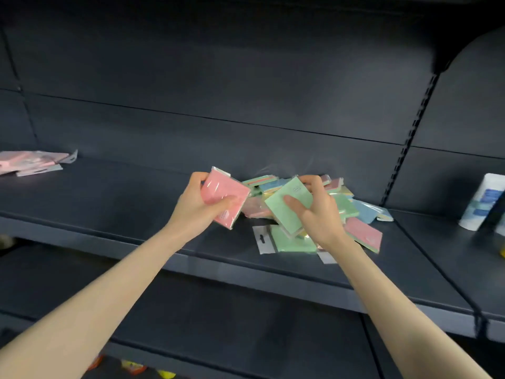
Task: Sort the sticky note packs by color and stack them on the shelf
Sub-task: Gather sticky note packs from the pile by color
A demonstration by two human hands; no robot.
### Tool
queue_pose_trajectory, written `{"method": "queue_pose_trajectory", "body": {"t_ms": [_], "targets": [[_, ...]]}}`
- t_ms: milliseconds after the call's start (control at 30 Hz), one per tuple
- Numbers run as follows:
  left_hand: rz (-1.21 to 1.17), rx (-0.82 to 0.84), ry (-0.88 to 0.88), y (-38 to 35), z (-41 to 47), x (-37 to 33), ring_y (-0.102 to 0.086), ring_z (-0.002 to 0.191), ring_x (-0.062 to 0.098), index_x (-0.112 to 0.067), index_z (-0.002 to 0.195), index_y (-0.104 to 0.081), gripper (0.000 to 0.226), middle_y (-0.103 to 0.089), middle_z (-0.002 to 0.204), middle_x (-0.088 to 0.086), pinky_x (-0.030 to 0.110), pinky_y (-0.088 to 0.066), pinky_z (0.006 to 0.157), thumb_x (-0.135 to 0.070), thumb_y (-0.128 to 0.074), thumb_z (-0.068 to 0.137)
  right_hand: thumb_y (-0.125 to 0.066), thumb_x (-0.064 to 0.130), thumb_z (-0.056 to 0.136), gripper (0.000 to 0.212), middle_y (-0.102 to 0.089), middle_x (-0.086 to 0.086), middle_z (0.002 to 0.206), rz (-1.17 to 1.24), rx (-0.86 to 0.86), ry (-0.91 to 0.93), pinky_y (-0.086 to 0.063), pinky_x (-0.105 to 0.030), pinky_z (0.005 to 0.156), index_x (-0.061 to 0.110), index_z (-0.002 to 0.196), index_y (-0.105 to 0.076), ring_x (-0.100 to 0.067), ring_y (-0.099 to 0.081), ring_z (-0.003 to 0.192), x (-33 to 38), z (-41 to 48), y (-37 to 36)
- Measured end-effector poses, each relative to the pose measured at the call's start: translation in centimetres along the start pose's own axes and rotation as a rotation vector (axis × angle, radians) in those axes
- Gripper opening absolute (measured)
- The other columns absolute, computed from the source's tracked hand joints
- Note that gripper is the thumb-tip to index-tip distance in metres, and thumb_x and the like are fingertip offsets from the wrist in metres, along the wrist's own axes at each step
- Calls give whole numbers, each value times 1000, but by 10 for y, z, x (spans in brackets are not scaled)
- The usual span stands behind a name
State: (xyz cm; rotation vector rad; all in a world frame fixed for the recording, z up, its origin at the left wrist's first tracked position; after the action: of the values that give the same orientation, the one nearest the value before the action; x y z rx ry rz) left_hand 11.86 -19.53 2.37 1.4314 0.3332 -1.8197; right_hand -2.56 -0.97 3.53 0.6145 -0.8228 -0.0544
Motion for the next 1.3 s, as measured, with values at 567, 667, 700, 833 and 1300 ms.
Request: {"method": "queue_pose_trajectory", "body": {"t_ms": [567, 667, 700, 833, 1300], "targets": [[181, 141, -7, 186, 118, 100, -54, 70, 6, -22, 116, -47, 29, -59, 96, -7, 21, -41, 54, -18, -58, 90, -54, 29, 93, 29, -60, 2, 113, -113, 99, 0, -48, -40, 82, 22, 118, -43, -25, -57, 97, 99, 80, -212], [264, 168, -63, 194, 139, 109, -52, 66, 7, -19, 119, -44, 28, -57, 95, -7, 13, -41, 49, -19, -56, 93, -54, 31, 92, 28, -60, 2, 115, -150, 107, -41, -48, -43, 83, 22, 117, -43, -26, -57, 98, 100, 92, -229], [287, 179, -75, 195, 147, 112, -51, 63, 10, -20, 118, -43, 27, -56, 93, -7, 12, -41, 48, -20, -55, 94, -54, 31, 93, 28, -60, 2, 116, -167, 112, -54, -49, -44, 84, 22, 117, -43, -26, -58, 99, 100, 97, -234], [350, 219, -57, 192, 181, 127, -48, 69, 13, -22, 120, -44, 28, -59, 98, -4, 26, -40, 58, -28, -52, 95, -53, 33, 93, 29, -58, 3, 116, -275, 111, -90, -47, -41, 82, 21, 117, -43, -27, -57, 98, 95, 119, -245], [368, 278, 33, 141, 257, 160, -56, 96, 22, -21, 116, -46, 22, -62, 104, 1, 32, -43, 76, -22, -48, 94, -48, 31, 95, 27, -54, -7, 115, -284, 269, -263, -46, -39, 83, 15, 114, -36, -28, -55, 96, 25, 191, -279]]}}
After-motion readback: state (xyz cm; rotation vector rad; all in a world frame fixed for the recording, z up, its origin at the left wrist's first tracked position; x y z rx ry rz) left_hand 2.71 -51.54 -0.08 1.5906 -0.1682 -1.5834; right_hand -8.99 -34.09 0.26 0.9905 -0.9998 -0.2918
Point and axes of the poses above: each hand's wrist, its own z-axis towards the middle knuckle, its own y-axis out of the back of the hand, x = y × z, the point moved 6 cm from there along z, towards the middle knuckle
